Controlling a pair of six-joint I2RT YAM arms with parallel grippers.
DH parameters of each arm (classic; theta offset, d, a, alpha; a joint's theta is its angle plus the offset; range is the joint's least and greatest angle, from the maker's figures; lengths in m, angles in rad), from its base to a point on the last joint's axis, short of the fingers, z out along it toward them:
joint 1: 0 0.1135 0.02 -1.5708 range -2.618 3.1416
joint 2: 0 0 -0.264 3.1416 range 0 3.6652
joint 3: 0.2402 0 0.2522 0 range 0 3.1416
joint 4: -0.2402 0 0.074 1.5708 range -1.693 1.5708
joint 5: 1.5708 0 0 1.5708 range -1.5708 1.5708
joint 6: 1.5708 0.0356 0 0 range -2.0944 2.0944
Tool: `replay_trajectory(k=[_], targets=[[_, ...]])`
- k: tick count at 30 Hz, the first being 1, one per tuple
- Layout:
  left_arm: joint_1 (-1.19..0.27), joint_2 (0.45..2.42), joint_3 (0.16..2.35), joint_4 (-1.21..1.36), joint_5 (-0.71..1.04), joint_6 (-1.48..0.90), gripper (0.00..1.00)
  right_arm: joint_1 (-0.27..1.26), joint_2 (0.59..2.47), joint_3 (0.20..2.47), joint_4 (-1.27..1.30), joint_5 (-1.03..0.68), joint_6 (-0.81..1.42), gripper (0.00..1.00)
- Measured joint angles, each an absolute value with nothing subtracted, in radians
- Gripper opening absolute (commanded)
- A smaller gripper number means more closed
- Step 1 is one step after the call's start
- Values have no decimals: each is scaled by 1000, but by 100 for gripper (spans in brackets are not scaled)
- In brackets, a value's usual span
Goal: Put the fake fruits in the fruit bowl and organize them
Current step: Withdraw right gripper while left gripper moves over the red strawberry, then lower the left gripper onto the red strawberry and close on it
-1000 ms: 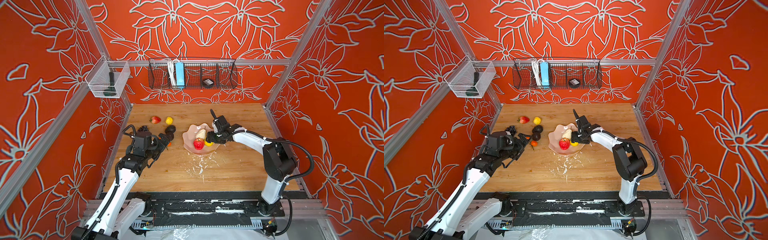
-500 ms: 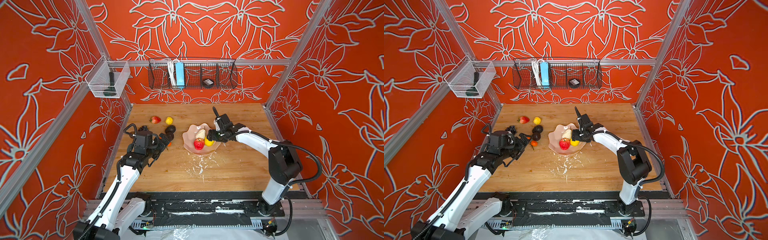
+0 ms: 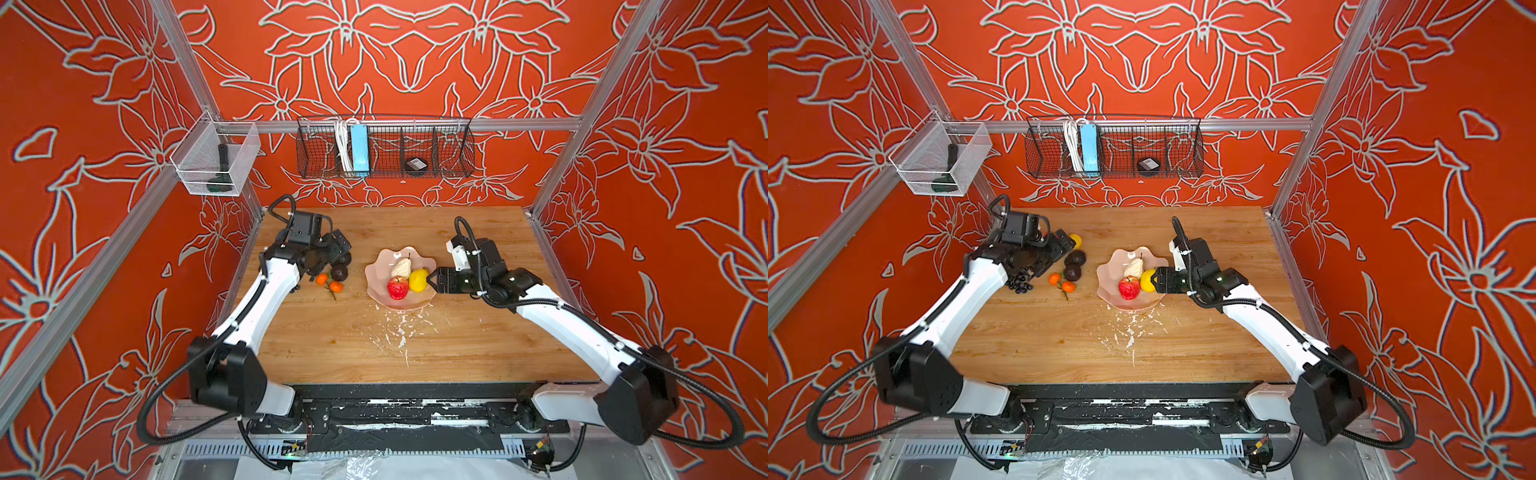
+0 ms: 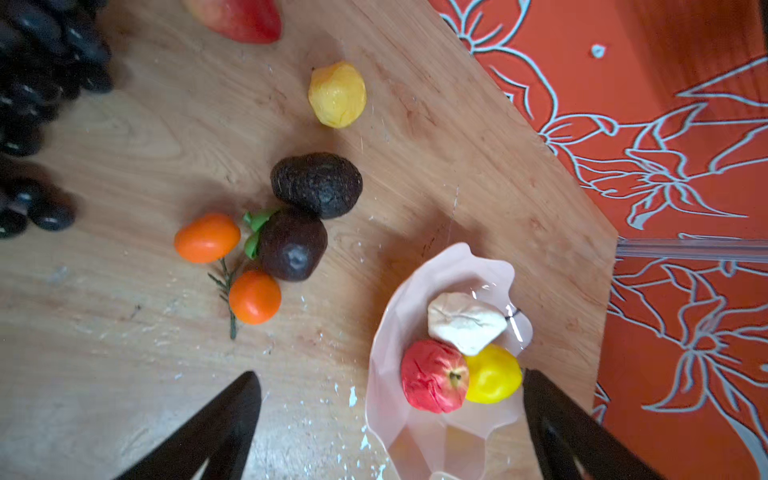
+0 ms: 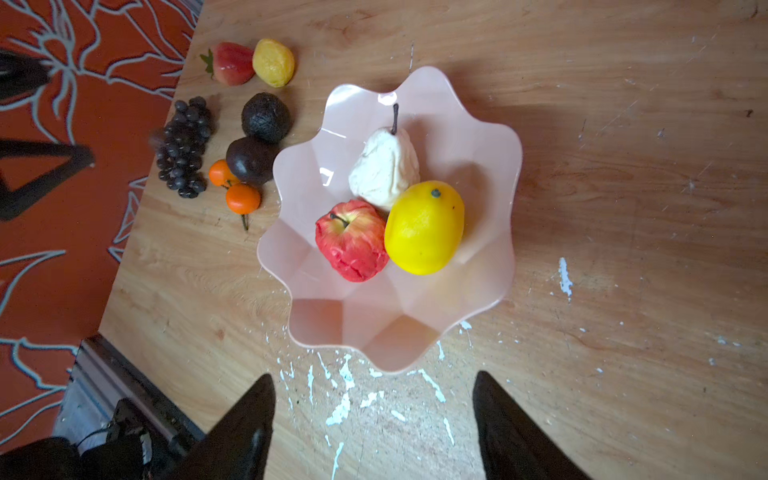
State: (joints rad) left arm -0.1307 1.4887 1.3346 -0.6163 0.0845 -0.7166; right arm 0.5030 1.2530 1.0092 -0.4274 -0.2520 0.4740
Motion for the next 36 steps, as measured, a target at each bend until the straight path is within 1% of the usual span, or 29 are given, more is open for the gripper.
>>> replay_trajectory(k=[5, 10, 16, 20, 29, 33, 36], targets=[[-115, 1642, 1437, -694, 33, -651, 98, 503, 1151, 915, -422, -271, 457, 75], [-57, 1760, 1488, -743, 21, -617, 94, 503, 1108, 862, -420, -283, 449, 75], [57, 1847, 1551, -769, 19, -621, 98, 503, 1092, 821, -398, -297, 449, 75], [105, 1920, 1609, -746, 28, -670, 98, 503, 1091, 807, -382, -305, 449, 76], [115, 2128, 1787, -697, 19, -784, 98, 503, 1053, 772, -375, -308, 448, 76], [115, 2186, 1867, -697, 9, -815, 95, 503, 1047, 754, -375, -308, 449, 76], [111, 2224, 1923, -702, -14, -831, 95, 503, 1047, 750, -376, -316, 449, 76]])
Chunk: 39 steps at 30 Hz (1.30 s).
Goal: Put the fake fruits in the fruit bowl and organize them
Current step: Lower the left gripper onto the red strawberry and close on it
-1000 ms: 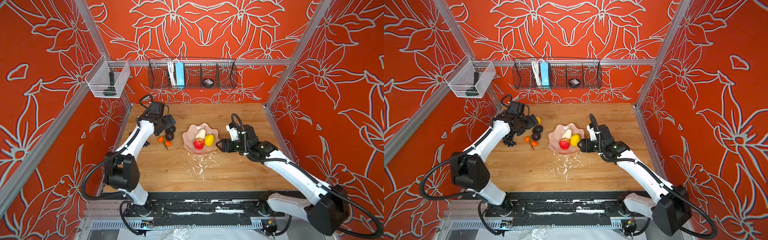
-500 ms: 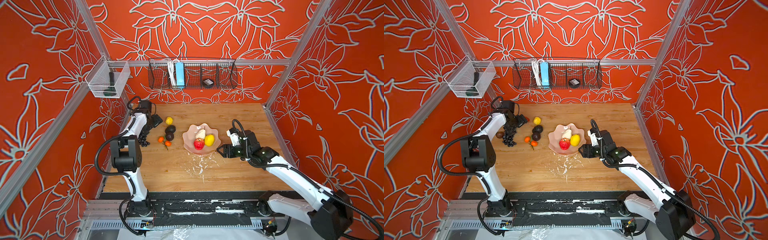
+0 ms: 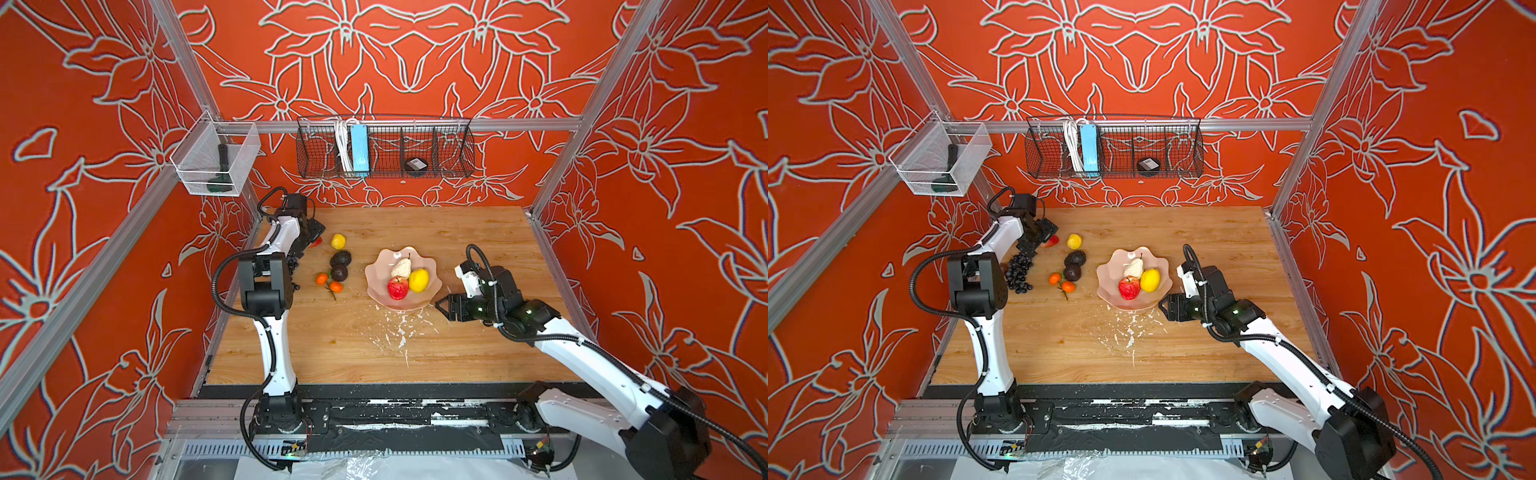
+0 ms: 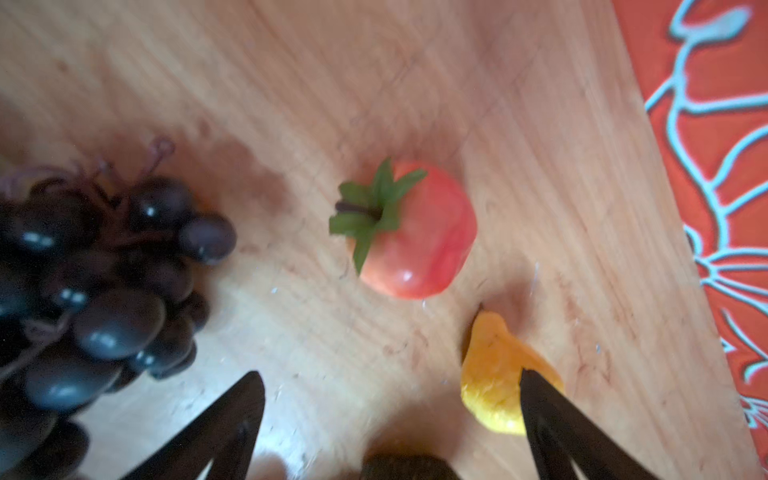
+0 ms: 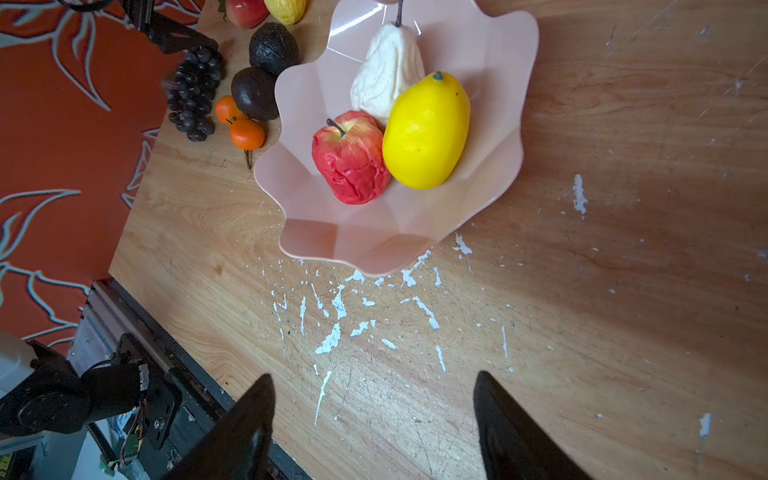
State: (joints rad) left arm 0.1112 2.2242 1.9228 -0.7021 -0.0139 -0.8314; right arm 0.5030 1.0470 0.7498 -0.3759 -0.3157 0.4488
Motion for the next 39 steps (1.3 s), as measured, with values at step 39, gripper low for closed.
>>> replay_trajectory(k=[39], targets=[[89, 2601, 2449, -887, -128, -897, 83, 503, 1049, 731, -353, -349, 476, 83]])
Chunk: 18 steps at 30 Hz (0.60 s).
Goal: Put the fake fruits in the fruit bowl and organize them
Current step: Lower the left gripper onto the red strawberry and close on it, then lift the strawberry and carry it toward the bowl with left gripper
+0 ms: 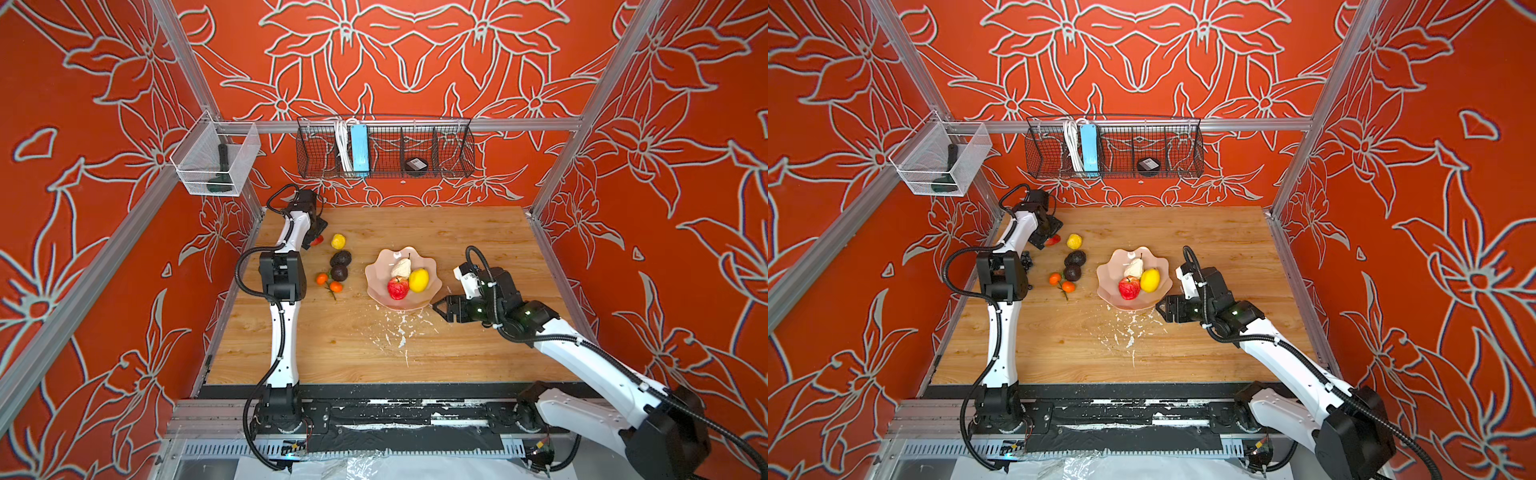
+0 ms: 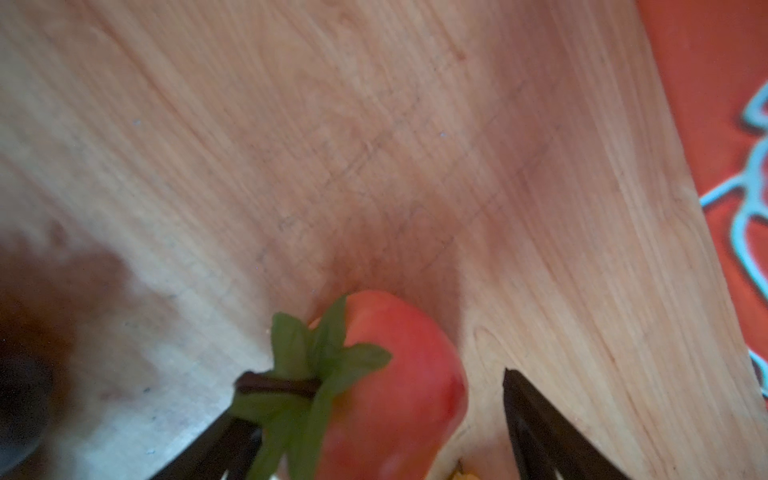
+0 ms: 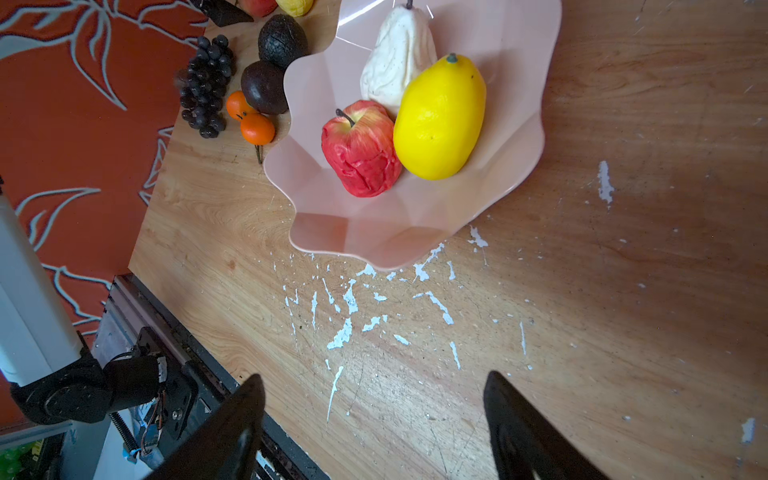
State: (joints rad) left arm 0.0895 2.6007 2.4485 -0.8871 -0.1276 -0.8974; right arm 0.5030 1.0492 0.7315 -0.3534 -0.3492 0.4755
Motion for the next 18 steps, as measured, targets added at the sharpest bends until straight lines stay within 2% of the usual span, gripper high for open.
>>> replay_trajectory(k=[8, 18], targets=[[90, 2630, 2473, -921, -144, -881, 76, 503, 1055, 731, -353, -358, 477, 83], [89, 2606, 2421, -904, -169, -856, 60, 503, 1062, 732, -353, -358, 476, 83]])
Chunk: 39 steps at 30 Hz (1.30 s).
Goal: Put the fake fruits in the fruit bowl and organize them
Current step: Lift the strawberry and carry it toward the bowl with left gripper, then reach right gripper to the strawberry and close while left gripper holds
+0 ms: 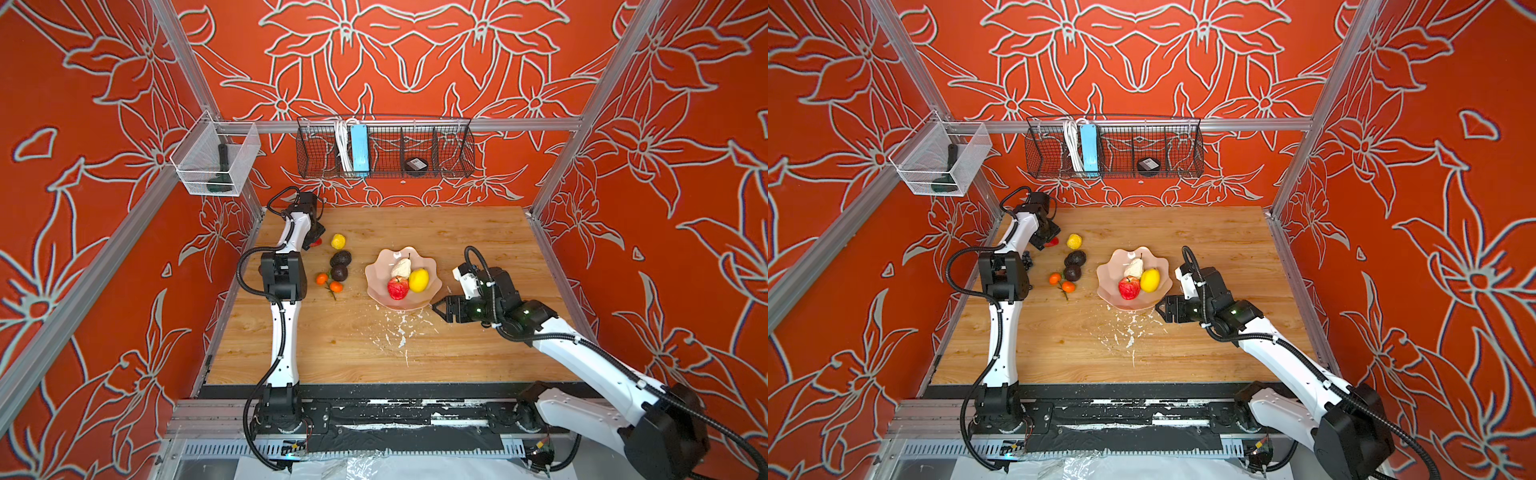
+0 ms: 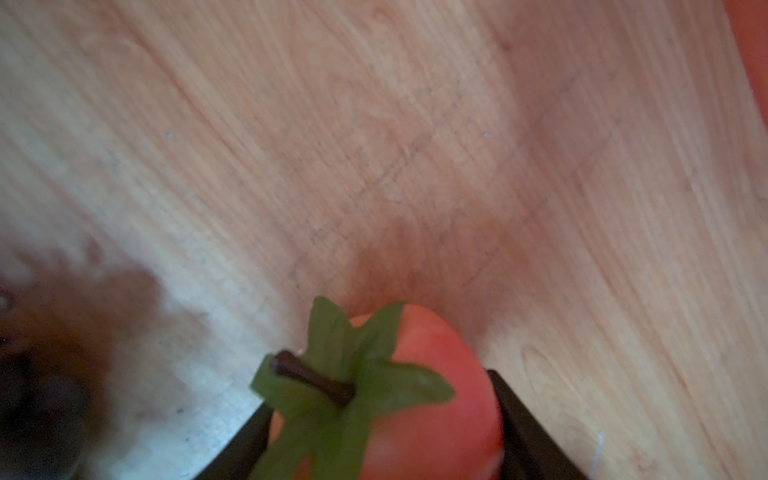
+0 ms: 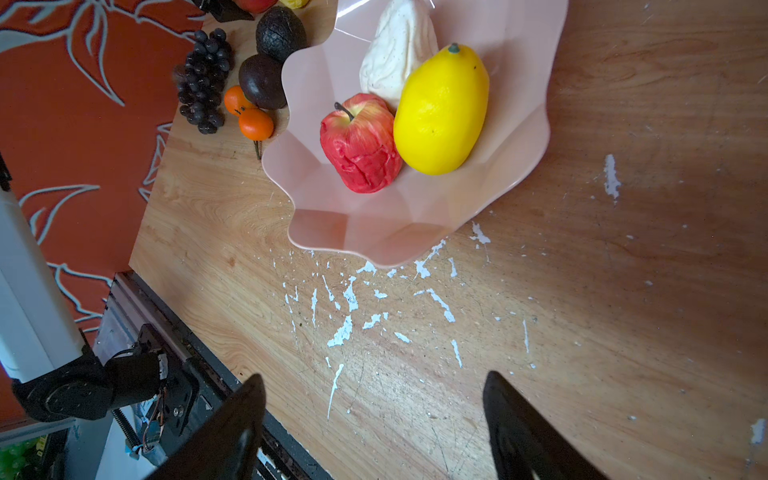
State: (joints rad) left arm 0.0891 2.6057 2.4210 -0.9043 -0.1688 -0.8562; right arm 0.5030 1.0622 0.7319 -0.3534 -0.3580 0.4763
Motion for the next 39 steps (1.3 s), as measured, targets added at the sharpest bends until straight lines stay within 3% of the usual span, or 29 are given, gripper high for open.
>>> replay_trajectory(k=[8, 20, 27, 39], targets=[[78, 2448, 2172, -836, -187, -793, 56, 503, 1065, 732, -355, -357, 476, 83], [0, 1891, 1657, -587, -59, -613, 49, 497, 1066, 822, -437, -278, 463, 83], [-155, 1628, 1409, -461, 44, -462, 48, 471, 1076, 909, -504, -261, 436, 83], [-549, 1406, 1082, -168, 142, -76, 47, 453, 1066, 1041, -632, -287, 428, 79]])
